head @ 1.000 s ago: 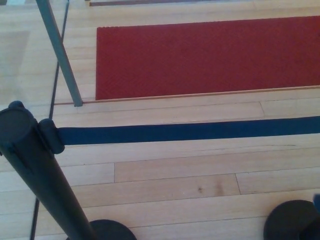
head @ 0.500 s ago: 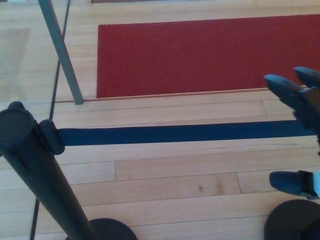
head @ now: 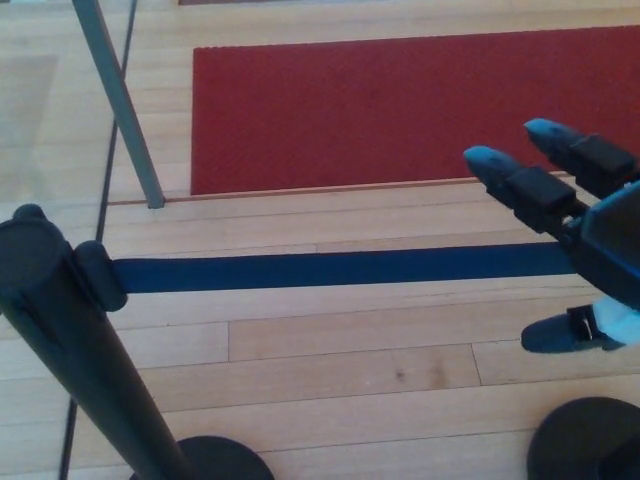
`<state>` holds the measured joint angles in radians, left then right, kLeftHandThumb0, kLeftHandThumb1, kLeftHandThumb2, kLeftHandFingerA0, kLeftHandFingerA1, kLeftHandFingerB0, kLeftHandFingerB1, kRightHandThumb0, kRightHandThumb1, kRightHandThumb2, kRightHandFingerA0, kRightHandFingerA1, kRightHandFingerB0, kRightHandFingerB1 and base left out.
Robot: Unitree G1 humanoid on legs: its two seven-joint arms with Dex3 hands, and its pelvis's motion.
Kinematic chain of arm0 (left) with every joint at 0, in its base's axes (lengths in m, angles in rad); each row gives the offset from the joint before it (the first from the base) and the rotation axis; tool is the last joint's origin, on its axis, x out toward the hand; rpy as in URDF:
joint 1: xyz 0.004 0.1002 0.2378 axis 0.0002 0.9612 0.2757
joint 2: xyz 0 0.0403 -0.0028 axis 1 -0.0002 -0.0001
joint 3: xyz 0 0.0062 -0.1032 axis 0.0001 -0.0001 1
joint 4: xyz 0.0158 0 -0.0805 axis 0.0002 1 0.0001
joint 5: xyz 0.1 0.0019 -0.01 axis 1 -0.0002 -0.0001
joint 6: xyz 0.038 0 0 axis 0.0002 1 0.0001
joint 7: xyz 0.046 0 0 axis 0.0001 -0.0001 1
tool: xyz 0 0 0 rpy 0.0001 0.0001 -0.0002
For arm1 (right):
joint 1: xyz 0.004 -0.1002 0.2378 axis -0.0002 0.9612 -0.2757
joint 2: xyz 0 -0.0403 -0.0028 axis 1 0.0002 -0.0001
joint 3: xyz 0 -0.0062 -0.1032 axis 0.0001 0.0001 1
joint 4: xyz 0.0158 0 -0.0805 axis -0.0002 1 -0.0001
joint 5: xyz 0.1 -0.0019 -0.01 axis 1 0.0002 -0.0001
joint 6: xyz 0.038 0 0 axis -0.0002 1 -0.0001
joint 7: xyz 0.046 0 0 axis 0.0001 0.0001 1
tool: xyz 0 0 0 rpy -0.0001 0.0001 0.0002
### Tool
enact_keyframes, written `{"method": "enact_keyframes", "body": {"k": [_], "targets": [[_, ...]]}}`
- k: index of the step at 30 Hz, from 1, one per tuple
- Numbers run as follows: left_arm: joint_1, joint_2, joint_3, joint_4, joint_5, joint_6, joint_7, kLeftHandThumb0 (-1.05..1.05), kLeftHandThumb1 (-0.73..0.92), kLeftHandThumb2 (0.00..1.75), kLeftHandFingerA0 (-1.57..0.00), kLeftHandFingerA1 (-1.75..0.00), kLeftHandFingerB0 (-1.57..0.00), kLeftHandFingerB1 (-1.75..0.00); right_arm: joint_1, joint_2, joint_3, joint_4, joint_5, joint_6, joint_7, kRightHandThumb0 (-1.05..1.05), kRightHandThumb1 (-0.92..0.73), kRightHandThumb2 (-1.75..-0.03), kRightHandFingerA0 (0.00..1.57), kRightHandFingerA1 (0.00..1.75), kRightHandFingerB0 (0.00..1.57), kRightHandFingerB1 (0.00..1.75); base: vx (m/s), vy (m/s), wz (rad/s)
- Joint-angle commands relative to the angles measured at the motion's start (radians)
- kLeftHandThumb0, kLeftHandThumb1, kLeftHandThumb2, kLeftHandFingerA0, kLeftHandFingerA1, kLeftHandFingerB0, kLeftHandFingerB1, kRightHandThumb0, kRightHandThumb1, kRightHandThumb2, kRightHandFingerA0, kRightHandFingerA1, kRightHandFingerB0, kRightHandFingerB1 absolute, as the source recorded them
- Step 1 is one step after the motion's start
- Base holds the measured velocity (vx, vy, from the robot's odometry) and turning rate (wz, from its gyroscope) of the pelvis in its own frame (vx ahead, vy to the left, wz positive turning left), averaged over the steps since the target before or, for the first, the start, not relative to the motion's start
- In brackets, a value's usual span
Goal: The robot walks towards a pair of stanchion kept in front of it and uses the right hand to grab on the strap of the right stanchion that is being connected to the left stanchion. After removing it from the stanchion on the left, it releases the strap and lets it retract back to the stanchion on the right.
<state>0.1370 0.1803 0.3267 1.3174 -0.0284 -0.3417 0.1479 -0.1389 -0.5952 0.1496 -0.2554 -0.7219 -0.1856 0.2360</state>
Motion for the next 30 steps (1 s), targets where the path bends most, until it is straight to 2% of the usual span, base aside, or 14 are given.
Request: {"method": "enact_keyframes", "body": {"k": [1,5,6,10,11,15,16,23,24,26,27,28,29,30], "targets": [[0.011,0.017,-0.003,0.0,-0.005,-0.003,-0.009,-0.34,-0.06,1.75,-1.49,-1.13,-1.28,-1.17,-0.083,-0.005,0.063,0.109,-0.055,0.054,0.078,-1.05,-0.59,-0.47,0.0,0.0,0.0,0.15,0.0,0.0,0.0],[0.017,0.013,-0.004,-0.003,-0.006,0.002,-0.005,-0.3,-0.06,1.75,-1.47,-1.16,-1.26,-1.2,-0.136,0.011,0.12,0.227,-0.097,0.084,0.093,-1.05,-0.56,-0.4,0.0,0.12,0.0,0.32,0.0,0.0,0.0],[0.019,0.013,-0.006,-0.003,-0.004,0.0,-0.003,-0.38,0.08,1.75,-1.4,-1.19,-1.21,-1.25,-0.157,0.026,0.142,0.279,-0.116,0.104,0.088,-1.05,-0.52,-0.41,0.0,0.22,0.0,0.44,0.0,0.0,0.0],[0.021,0.014,-0.01,-0.004,-0.001,-0.002,-0.001,-0.38,0.08,1.75,-1.4,-1.19,-1.21,-1.25,-0.188,0.043,0.173,0.348,-0.136,0.13,0.073,-1.05,-0.52,-0.41,0.0,0.22,0.0,0.44,0.0,0.0,0.0],[0.023,0.014,-0.011,-0.005,0.0,-0.005,-0.001,-0.35,0.1,1.75,-1.42,-1.17,-1.23,-1.23,-0.209,0.064,0.193,0.4,-0.153,0.164,0.071,-1.03,-0.47,-0.44,0.0,0.39,0.0,0.63,0.0,0.0,0.0],[0.022,0.012,-0.015,-0.008,0.001,-0.003,0.003,-0.32,0.08,1.75,-1.37,-1.19,-1.23,-1.24,-0.261,0.112,0.241,0.536,-0.191,0.231,0.054,-1.03,-0.46,-0.43,0.0,0.43,0.0,0.66,0.0,0.0,0.0],[0.021,0.011,-0.017,-0.007,0.002,0.0,0.004,-0.32,0.08,1.75,-1.4,-1.2,-1.2,-1.24,-0.273,0.126,0.252,0.576,-0.196,0.248,0.056,-1.01,-0.27,-0.71,0.0,0.77,0.0,0.78,0.0,0.0,0.0],[0.019,0.006,-0.027,-0.005,0.003,0.003,0.008,-0.42,0.04,1.72,-1.39,-1.2,-1.19,-1.24,-0.325,0.186,0.355,0.823,-0.26,0.318,-0.004,-0.93,-0.24,-0.63,0.0,0.79,0.0,0.86,0.0,0.0,0.0],[0.018,0.008,-0.026,-0.003,0.001,0.01,0.007,-0.36,-0.01,1.74,-1.36,-1.19,-1.15,-1.24,-0.318,0.194,0.365,0.86,-0.269,0.31,-0.081,-0.79,-0.13,-0.81,0.07,0.85,0.04,0.82,0.0,0.0,0.0],[0.016,0.01,-0.024,0.001,-0.001,0.018,0.007,-0.36,-0.01,1.74,-1.36,-1.19,-1.15,-1.24,-0.311,0.203,0.381,0.911,-0.28,0.296,-0.189,-0.79,-0.13,-0.81,0.07,0.85,0.04,0.82,0.0,0.0,0.0],[0.019,0.01,-0.028,-0.002,0.002,0.014,0.007,-0.34,0.03,1.75,-1.39,-1.19,-1.17,-1.25,-0.299,0.206,0.382,0.929,-0.285,0.282,-0.281,-0.44,-0.14,-1.1,0.01,0.83,0.0,0.81,0.0,0.0,0.0],[0.019,0.01,-0.029,-0.003,0.003,0.013,0.007,-0.34,0.03,1.75,-1.39,-1.19,-1.17,-1.25,-0.297,0.207,0.383,0.936,-0.286,0.277,-0.309,-0.44,-0.14,-1.1,0.01,0.83,0.0,0.81,0.0,0.0,0.0],[0.023,0.01,-0.028,-0.004,0.002,0.009,0.01,-0.44,0.06,1.68,-1.43,-1.17,-1.2,-1.24,-0.273,0.21,0.357,0.987,-0.26,0.139,-0.613,-0.36,-0.52,-1.06,1.57,1.75,0.11,1.7,0.0,0.0,0.0],[0.024,0.011,-0.03,-0.004,0.005,0.008,0.013,-0.12,0.27,1.13,-1.4,-1.27,-1.3,-1.22,-0.267,0.2,0.356,0.99,-0.263,0.076,-0.738,-0.47,-0.65,-0.87,1.36,1.75,0.44,1.75,0.0,0.0,0.0]]}}
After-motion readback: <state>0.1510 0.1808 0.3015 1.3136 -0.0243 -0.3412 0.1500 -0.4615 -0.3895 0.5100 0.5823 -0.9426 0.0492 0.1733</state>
